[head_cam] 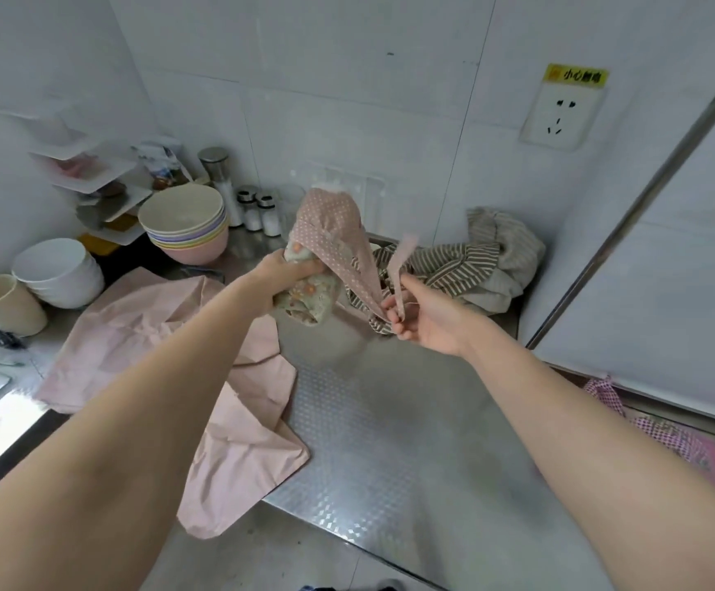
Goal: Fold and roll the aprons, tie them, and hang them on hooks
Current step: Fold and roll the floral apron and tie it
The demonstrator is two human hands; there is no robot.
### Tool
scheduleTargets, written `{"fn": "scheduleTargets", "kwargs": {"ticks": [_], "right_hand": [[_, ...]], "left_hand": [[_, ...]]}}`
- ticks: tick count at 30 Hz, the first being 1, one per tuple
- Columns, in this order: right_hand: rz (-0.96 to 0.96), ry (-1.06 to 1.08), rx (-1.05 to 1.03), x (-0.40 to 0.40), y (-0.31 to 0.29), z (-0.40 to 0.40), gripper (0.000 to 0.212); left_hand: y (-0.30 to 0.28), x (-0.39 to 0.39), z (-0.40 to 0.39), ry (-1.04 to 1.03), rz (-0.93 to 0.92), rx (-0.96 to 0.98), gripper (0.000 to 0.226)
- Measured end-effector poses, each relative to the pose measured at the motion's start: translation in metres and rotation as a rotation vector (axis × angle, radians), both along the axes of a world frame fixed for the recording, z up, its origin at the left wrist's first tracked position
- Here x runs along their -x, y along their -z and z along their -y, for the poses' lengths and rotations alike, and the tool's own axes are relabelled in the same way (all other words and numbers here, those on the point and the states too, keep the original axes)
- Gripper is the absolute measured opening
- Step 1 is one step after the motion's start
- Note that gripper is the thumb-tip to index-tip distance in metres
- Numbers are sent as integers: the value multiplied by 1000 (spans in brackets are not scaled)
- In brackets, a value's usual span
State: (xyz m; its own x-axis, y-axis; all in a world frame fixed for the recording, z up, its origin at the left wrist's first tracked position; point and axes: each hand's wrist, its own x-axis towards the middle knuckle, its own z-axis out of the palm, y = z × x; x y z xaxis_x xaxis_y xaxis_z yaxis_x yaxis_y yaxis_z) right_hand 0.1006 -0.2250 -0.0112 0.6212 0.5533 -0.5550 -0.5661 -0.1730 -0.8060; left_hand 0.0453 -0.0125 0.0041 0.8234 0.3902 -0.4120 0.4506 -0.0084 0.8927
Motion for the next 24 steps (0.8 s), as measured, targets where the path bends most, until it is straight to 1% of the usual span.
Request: {"fn": "scheduleTargets", "kwargs": {"ticks": [1, 3, 5, 6, 7, 9, 10, 11, 12, 14, 15, 17, 18, 20, 21, 22, 24], "right_hand": [[-30, 16, -17, 1, 1, -4, 58], [-60, 78, -14, -1, 2, -9, 68], [-81, 139, -11, -5, 2, -8, 71], [-106, 172, -35, -8, 2, -6, 68], [-139, 207, -76, -9, 3, -6, 62], [-206, 265, -169, -9, 4, -7, 35], [-243, 276, -207, -10, 7, -10, 21], [-273, 272, -224, -8, 9, -12, 15], [-297, 265, -228, -7, 10, -12, 16], [-271, 203, -198, -15, 9, -7, 23], [-217, 127, -152, -20, 5, -3, 25], [-149, -29, -76, -32, -2, 2, 21], [-147, -63, -73, -37, -4, 4, 20], [-139, -92, -105, -43, -11, 2, 22], [-110, -120, -101, -43, -17, 1, 22], [-63, -145, -89, -41, -22, -1, 21], [17, -149, -74, -40, -25, -4, 16]], "left_hand": [[-2, 1, -1, 19, 23, 71, 41], [-5, 4, -4, 98, 53, 137, 45], [-6, 10, -13, 226, 59, 116, 66], [-7, 13, -17, 304, 59, 97, 78], [-8, 15, -21, 372, 51, 90, 87], [-10, 17, -24, 483, 39, 86, 93], [-13, 16, -22, 517, 30, 75, 92], [-16, 17, -19, 547, 21, 54, 87], [-19, 17, -15, 589, 18, 7, 81], [-26, 18, -7, 721, 21, -165, 75], [-29, 17, -2, 810, 22, -309, 71], [-33, 14, 10, 1016, 35, -669, 65], [-32, 11, 19, 1113, 40, -830, 66], [-26, 3, 36, 1266, 42, -1147, 75], [-23, 0, 44, 1300, 41, -1301, 78], [-19, -3, 50, 1302, 35, -1414, 79], [-15, -7, 58, 1256, -10, -1504, 77]]}}
